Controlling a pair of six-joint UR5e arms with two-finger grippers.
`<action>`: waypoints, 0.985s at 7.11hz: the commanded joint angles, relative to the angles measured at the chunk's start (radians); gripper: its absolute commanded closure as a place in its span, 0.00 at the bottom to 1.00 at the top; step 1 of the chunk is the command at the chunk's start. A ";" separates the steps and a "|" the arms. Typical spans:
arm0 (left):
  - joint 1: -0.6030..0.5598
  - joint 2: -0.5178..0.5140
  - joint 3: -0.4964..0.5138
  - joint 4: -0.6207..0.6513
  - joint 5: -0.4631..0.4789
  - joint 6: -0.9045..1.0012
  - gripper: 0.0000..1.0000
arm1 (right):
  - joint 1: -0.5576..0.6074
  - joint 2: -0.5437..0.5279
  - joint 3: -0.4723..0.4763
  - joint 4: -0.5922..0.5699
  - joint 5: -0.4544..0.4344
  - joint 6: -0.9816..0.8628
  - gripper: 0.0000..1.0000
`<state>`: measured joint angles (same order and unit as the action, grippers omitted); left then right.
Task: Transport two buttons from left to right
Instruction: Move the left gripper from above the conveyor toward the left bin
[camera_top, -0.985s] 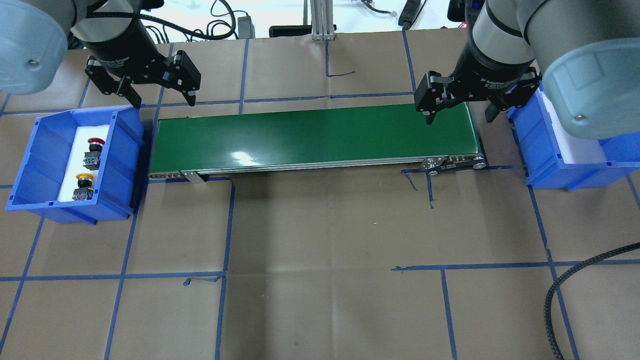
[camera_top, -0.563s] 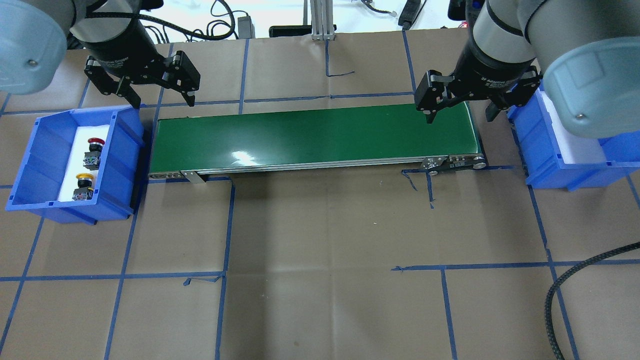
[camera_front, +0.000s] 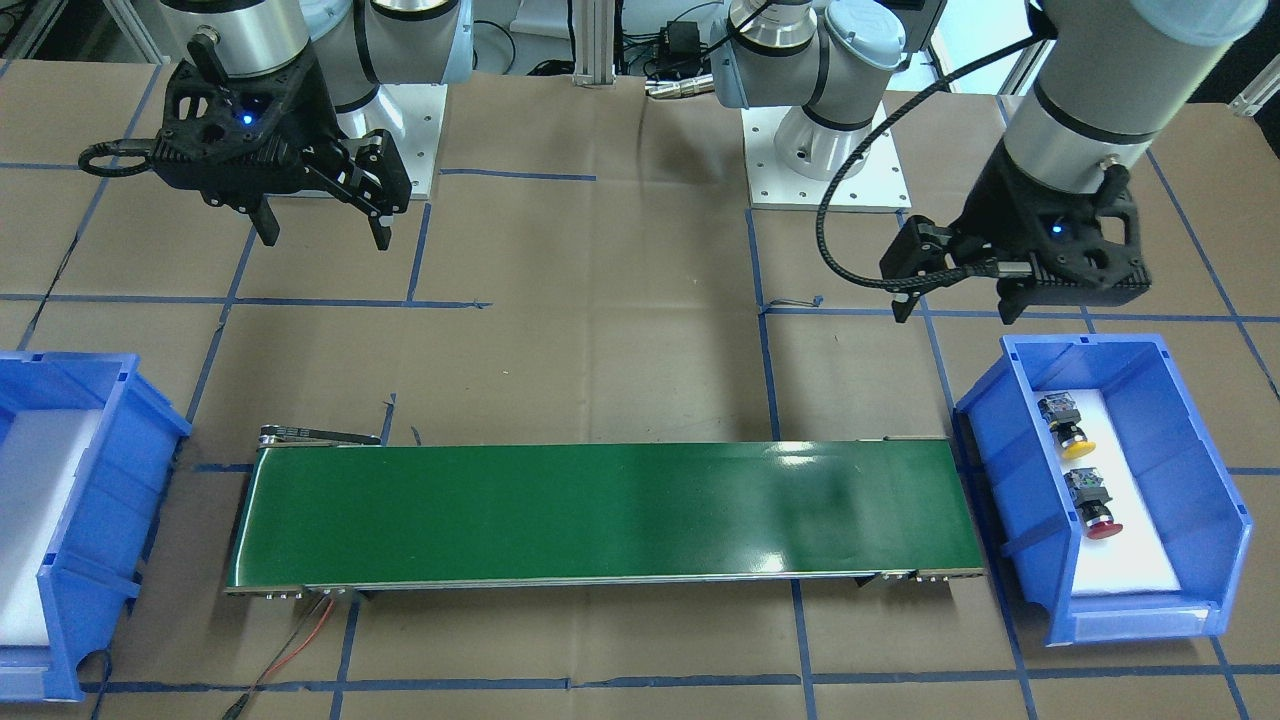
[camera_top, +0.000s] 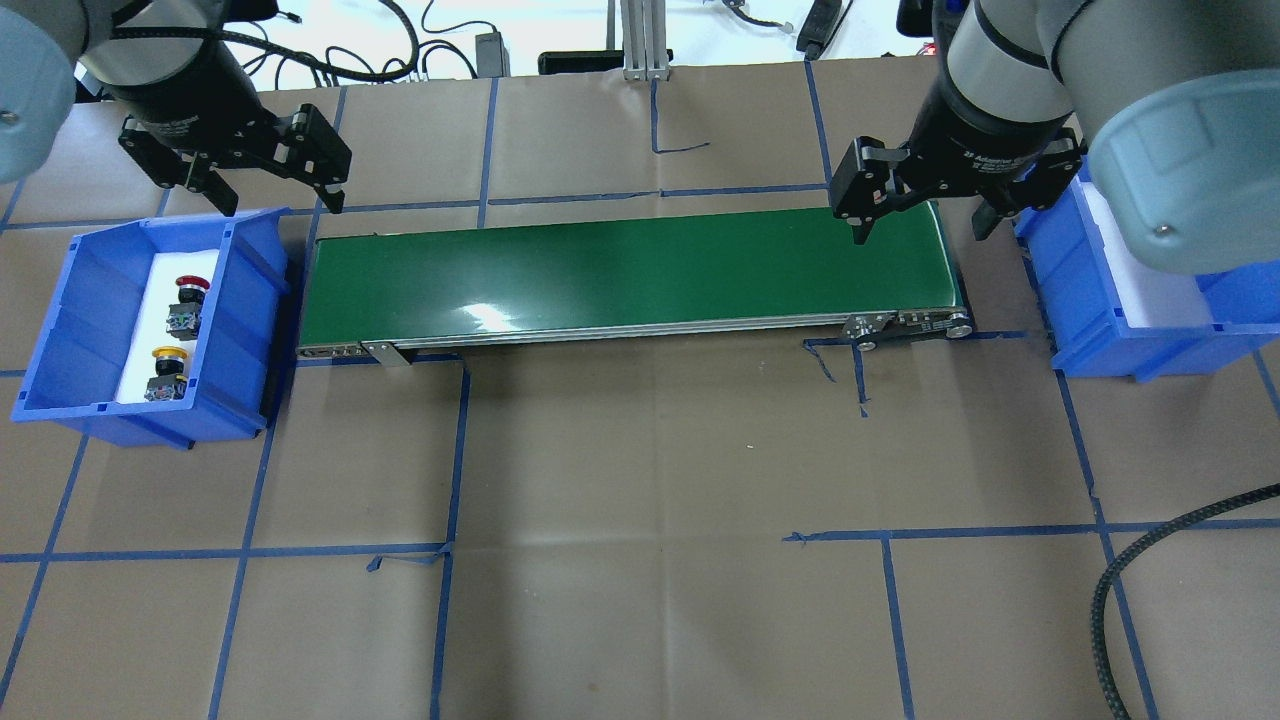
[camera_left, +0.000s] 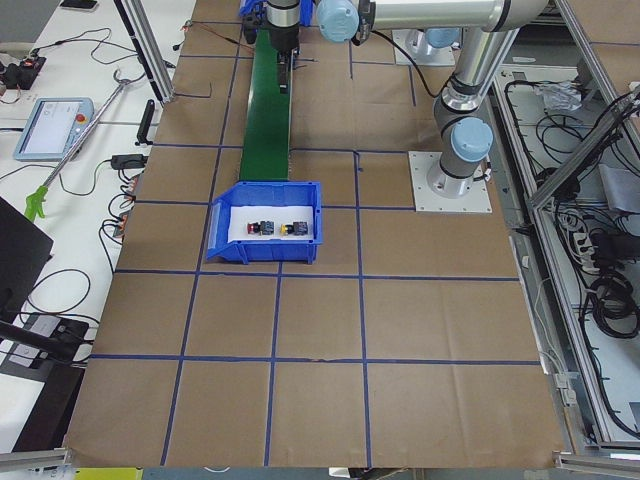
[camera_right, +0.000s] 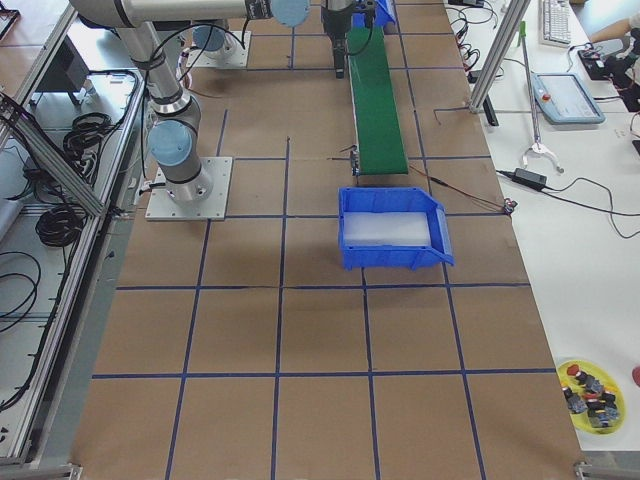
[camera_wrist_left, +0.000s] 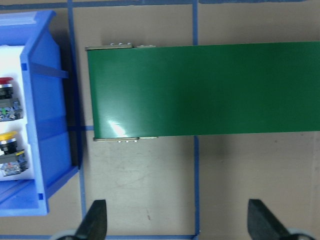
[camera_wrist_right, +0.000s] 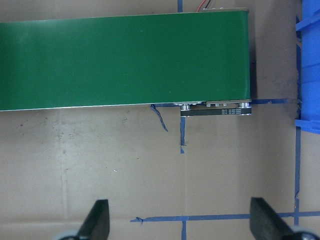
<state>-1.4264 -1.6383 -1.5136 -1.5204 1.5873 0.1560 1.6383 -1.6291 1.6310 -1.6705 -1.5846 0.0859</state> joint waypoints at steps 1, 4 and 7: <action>0.158 0.002 -0.003 0.000 -0.003 0.141 0.00 | 0.000 0.000 0.003 0.002 0.000 0.000 0.00; 0.406 -0.029 -0.010 0.000 -0.006 0.343 0.00 | 0.000 0.000 0.007 0.000 0.002 0.000 0.00; 0.530 -0.055 -0.049 0.040 -0.006 0.471 0.00 | 0.000 0.000 0.004 0.000 0.003 0.002 0.00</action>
<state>-0.9319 -1.6879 -1.5414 -1.4979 1.5816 0.5985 1.6383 -1.6291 1.6356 -1.6704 -1.5821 0.0869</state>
